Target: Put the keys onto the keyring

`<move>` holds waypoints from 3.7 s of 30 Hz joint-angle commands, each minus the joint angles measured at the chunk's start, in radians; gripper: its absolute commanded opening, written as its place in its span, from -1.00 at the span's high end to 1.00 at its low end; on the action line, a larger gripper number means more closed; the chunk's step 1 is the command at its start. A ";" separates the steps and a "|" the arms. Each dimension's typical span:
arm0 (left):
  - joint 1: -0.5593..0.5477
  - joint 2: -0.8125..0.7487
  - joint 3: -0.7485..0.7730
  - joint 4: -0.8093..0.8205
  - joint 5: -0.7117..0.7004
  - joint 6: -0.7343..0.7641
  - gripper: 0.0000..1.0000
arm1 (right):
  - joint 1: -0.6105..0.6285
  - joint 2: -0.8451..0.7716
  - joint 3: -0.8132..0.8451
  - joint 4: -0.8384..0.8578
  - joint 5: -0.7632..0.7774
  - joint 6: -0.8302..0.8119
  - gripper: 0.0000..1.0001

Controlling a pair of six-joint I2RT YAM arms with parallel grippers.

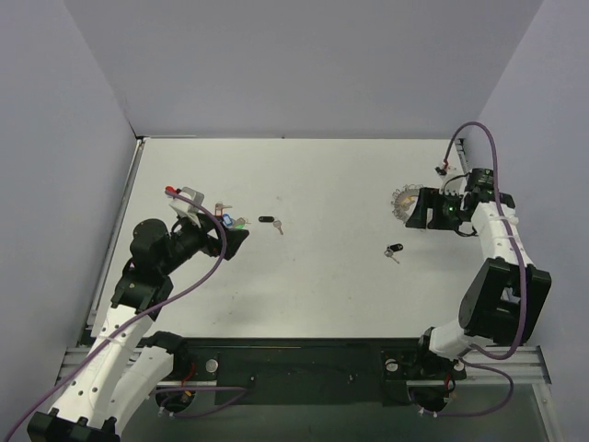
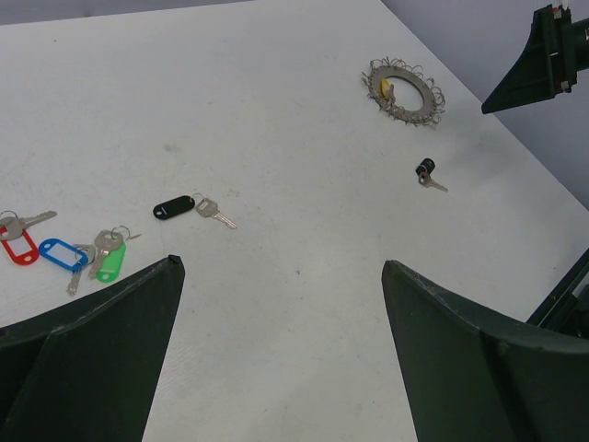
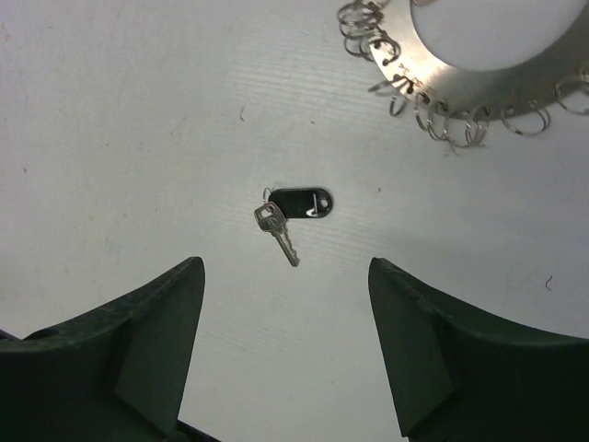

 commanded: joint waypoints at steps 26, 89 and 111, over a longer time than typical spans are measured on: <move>-0.004 0.047 0.046 0.011 -0.003 0.023 -1.00 | 0.015 0.511 0.502 -0.223 0.423 0.021 0.46; 0.007 0.071 0.047 0.014 0.008 0.023 -1.00 | 0.045 0.496 0.416 -0.263 0.390 -1.013 0.32; 0.011 0.070 0.046 0.014 0.008 0.023 -1.00 | -0.007 0.697 0.703 -0.298 0.414 -0.315 0.60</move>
